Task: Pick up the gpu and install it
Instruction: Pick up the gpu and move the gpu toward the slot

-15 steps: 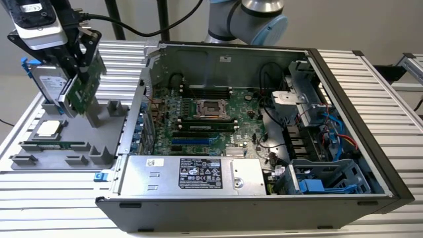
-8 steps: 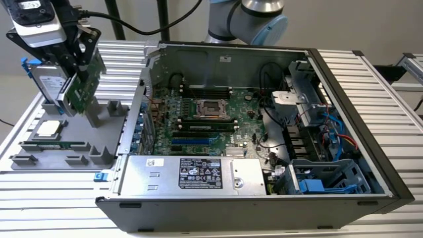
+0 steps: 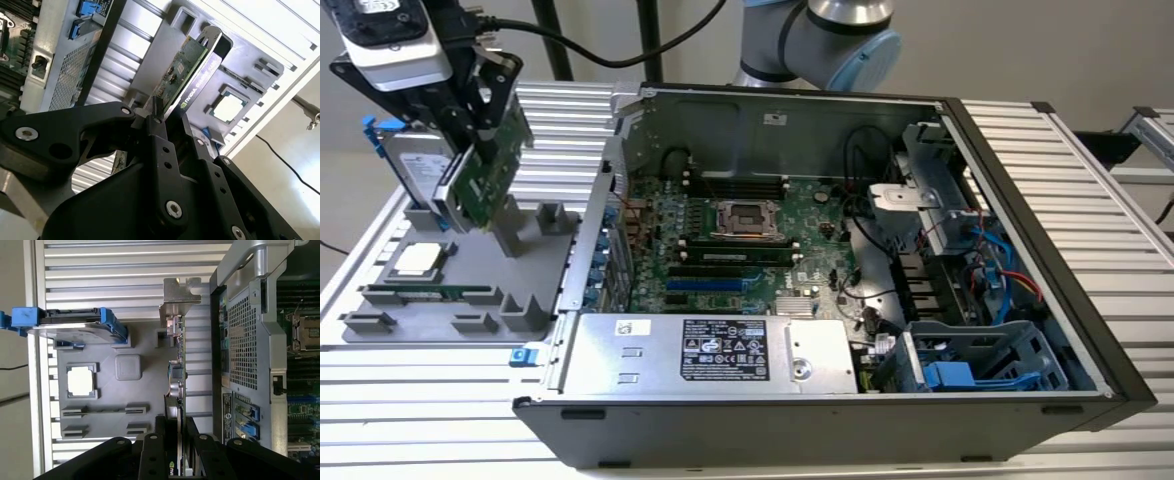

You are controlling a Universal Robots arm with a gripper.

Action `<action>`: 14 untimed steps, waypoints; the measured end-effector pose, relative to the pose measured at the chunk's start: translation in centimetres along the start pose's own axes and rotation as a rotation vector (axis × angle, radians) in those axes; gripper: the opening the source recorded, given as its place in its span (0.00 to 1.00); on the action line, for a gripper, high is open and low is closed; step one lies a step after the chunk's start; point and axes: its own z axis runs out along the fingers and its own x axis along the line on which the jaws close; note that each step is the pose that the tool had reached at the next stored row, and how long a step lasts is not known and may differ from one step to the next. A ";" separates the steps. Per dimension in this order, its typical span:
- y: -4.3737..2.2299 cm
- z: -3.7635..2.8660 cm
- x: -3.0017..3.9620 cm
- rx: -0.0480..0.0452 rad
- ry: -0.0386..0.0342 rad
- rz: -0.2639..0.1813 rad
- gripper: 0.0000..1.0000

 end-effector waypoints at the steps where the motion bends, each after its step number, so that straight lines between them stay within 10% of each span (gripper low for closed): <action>1: 0.00 -0.05 0.00 0.0000 0.0001 0.000 0.00; 14: 0.03 -0.83 -0.02 0.0001 0.0001 0.000 0.00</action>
